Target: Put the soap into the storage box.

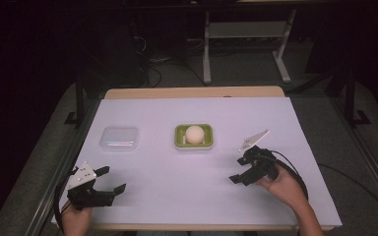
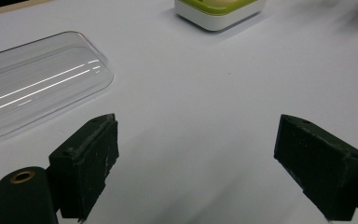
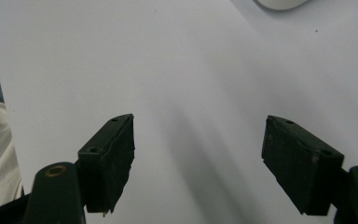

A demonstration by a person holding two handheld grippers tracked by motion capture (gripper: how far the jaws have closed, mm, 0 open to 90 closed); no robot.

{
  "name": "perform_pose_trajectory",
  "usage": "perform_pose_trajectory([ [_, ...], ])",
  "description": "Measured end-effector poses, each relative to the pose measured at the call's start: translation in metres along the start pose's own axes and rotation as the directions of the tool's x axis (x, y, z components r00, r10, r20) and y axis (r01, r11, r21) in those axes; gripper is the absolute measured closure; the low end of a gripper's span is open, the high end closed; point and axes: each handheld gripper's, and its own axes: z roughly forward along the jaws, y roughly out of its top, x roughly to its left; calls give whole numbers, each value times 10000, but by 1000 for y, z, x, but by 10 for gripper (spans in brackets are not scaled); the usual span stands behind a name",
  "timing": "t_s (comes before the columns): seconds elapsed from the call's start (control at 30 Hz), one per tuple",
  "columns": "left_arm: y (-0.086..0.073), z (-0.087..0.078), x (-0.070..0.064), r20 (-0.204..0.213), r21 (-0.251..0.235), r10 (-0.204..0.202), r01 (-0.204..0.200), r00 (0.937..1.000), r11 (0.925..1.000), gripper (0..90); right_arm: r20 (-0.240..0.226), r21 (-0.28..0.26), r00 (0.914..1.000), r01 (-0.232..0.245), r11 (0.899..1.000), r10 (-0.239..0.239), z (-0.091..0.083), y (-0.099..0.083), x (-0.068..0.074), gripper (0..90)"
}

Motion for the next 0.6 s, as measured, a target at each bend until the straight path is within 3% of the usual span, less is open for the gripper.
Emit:
perform_pose_trajectory([
  [0.6, 1, 1, 0, 71, 81, -7, 6, 10000, 10000, 130, 31, -148, 9992, -405, 9991, 406, 0, -35, 9, 248],
])
